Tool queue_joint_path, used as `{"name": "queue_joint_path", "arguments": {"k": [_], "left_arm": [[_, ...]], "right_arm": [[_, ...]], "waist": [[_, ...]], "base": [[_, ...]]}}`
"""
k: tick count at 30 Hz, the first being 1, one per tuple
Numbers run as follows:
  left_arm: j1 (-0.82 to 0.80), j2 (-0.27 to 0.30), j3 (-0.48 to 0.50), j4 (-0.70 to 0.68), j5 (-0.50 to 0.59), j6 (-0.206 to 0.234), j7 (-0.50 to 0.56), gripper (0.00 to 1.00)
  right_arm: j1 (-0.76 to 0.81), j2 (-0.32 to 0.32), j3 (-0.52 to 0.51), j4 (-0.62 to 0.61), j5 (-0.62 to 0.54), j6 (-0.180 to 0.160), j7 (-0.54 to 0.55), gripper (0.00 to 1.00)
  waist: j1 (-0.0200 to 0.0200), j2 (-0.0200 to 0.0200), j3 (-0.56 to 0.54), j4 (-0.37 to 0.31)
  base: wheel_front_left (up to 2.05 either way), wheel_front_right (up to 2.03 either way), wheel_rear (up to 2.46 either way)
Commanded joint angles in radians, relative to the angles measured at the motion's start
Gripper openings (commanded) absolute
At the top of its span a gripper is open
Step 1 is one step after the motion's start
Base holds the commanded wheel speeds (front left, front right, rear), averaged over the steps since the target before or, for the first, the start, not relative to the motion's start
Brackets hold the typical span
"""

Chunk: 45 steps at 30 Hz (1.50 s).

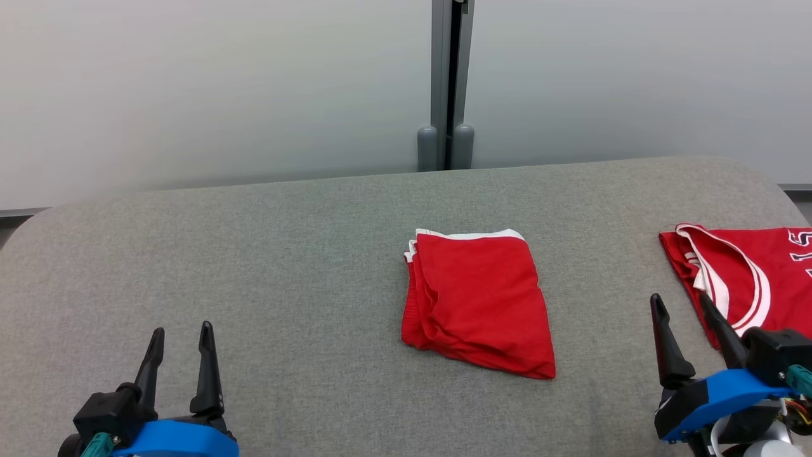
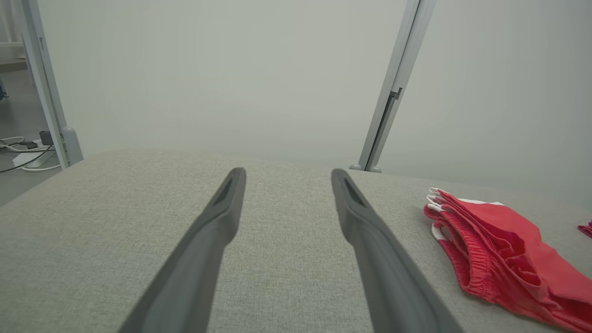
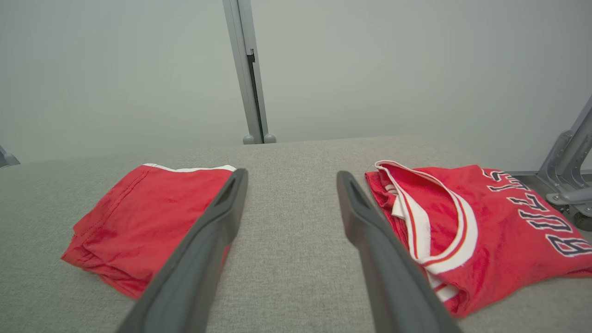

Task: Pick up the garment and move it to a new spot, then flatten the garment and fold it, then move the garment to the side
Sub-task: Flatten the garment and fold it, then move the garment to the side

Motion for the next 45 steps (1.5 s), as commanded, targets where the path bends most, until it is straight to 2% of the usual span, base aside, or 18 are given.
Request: {"name": "queue_joint_path", "arguments": {"k": [1,17,22,26,31,36,42,43,44,45], "left_arm": [[-0.009,0.004,0.005,0.001,0.004,0.0,-0.004,1.0],[-0.046,-0.001,-0.03,0.018,-0.001,-0.004,-0.004,1.0],[-0.057,0.004,-0.036,0.005,-0.001,-0.005,-0.004,1.0],[-0.087,0.0,-0.051,-0.015,0.002,-0.006,-0.004,1.0],[-0.152,-0.014,-0.088,-0.022,0.005,-0.007,-0.004,1.0],[-0.21,-0.025,-0.127,-0.016,0.006,-0.009,-0.004,1.0],[-0.246,-0.034,-0.158,-0.008,0.005,-0.009,-0.004,1.0],[-0.251,-0.037,-0.166,-0.003,0.0,-0.007,-0.004,1.0],[-0.251,-0.036,-0.167,-0.002,0.0,-0.007,-0.004,1.0],[-0.25,-0.035,-0.167,-0.001,0.0,-0.007,-0.004,1.0]], "right_arm": [[0.002,0.004,0.004,0.001,0.003,0.001,-0.002,1.0],[-0.02,0.008,0.032,0.017,0.024,0.001,0.015,1.0],[-0.087,0.007,0.08,0.031,0.048,0.001,0.07,1.0],[-0.198,0.009,0.114,0.059,0.071,0.001,0.127,1.0],[-0.346,0.011,0.127,0.202,0.084,0.001,0.248,1.0],[-0.449,0.014,0.079,0.38,0.065,0.001,0.349,1.0],[-0.506,0.014,0.048,0.554,0.073,0.001,0.368,1.0],[-0.52,0.018,0.072,0.655,0.137,0.001,0.38,1.0],[-0.523,0.02,0.076,0.675,0.14,0.001,0.378,0.98],[-0.528,0.02,0.086,0.692,0.139,0.001,0.378,0.66]], "waist": [[0.0001,-0.0001,0.0,-0.001],[0.0001,-0.0001,0.011,0.006],[0.0001,-0.0001,0.037,0.005],[0.0001,-0.0001,0.096,0.015],[0.0001,-0.0001,0.17,0.052],[0.0001,-0.0001,0.219,0.092],[0.0001,-0.0001,0.244,0.12],[0.0001,-0.0001,0.247,0.123],[0.0001,-0.0001,0.247,0.122],[0.0001,-0.0001,0.246,0.119]], "base": [[0.0,0.0,0.0],[0.0,0.0,0.0],[0.0,0.0,0.0],[0.0,0.0,0.0],[0.0,0.0,0.0],[0.0,0.0,0.0],[0.0,0.0,0.0],[0.0,0.0,0.0],[0.0,0.0,0.0],[0.0,0.0,0.0]]}}
